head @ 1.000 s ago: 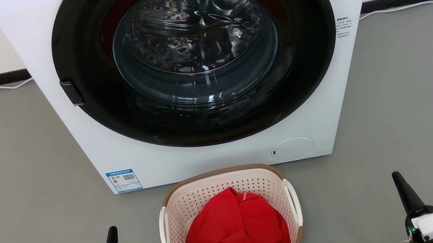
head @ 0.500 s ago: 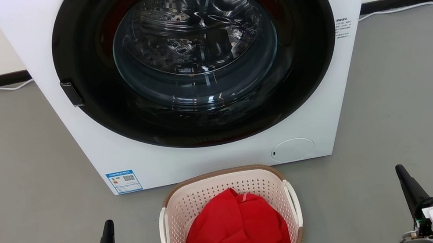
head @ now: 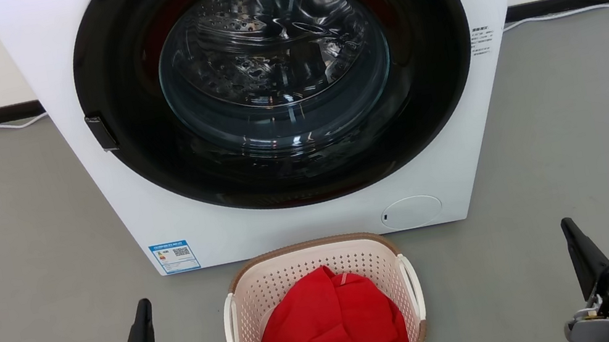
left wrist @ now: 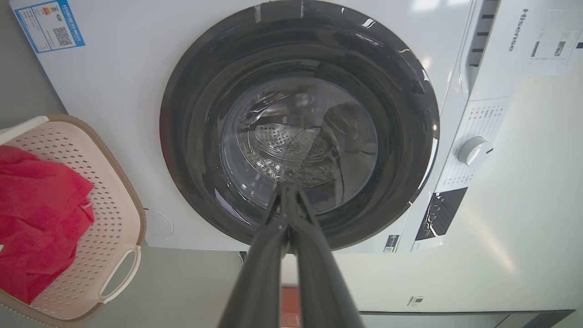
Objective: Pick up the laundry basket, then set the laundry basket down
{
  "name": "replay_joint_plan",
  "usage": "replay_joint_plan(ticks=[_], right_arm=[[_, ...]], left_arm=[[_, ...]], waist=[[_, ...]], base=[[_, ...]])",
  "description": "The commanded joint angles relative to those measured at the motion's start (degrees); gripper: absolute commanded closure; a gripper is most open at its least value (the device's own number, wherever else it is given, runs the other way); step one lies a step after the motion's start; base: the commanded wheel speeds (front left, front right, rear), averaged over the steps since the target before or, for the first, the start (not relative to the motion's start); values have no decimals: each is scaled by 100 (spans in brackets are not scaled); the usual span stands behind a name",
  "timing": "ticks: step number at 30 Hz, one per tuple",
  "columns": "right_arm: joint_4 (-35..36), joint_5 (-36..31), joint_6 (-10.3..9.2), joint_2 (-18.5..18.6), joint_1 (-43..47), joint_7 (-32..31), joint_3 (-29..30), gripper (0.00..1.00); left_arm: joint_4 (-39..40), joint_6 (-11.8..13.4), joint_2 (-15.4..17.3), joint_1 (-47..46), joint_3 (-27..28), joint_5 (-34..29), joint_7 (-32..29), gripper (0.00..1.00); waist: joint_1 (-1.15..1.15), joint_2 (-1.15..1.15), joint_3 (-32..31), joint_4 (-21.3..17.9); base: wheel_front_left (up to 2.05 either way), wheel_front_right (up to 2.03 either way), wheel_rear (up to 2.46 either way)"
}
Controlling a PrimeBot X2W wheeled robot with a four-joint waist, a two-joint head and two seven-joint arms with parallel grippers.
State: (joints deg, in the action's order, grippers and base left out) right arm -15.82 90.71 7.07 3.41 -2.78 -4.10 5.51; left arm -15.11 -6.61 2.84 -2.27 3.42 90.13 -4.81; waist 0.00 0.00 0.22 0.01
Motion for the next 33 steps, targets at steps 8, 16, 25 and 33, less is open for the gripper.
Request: replay_joint_plan(ticks=[8,16,25,33], right_arm=[[188,276,42,61,-326,-112,-56,100],[187,263,42,50,-327,-124,-41,100],[186,252,42,40,-328,-136,-27,100],[185,241,42,31,-329,-146,-13,100]], left_arm=[[109,-88,73,-384,216,282,-93,100],[109,-88,66,-384,226,273,-101,100],[109,-88,60,-385,235,265,-108,100],[109,-88,54,-386,244,258,-115,100]], waist=[[0,0,-4,-1],[0,0,-4,-1],[0,0,-4,-1],[0,0,-4,-1]], base=[[0,0,0],[0,0,0],[0,0,0],[0,0,0]])
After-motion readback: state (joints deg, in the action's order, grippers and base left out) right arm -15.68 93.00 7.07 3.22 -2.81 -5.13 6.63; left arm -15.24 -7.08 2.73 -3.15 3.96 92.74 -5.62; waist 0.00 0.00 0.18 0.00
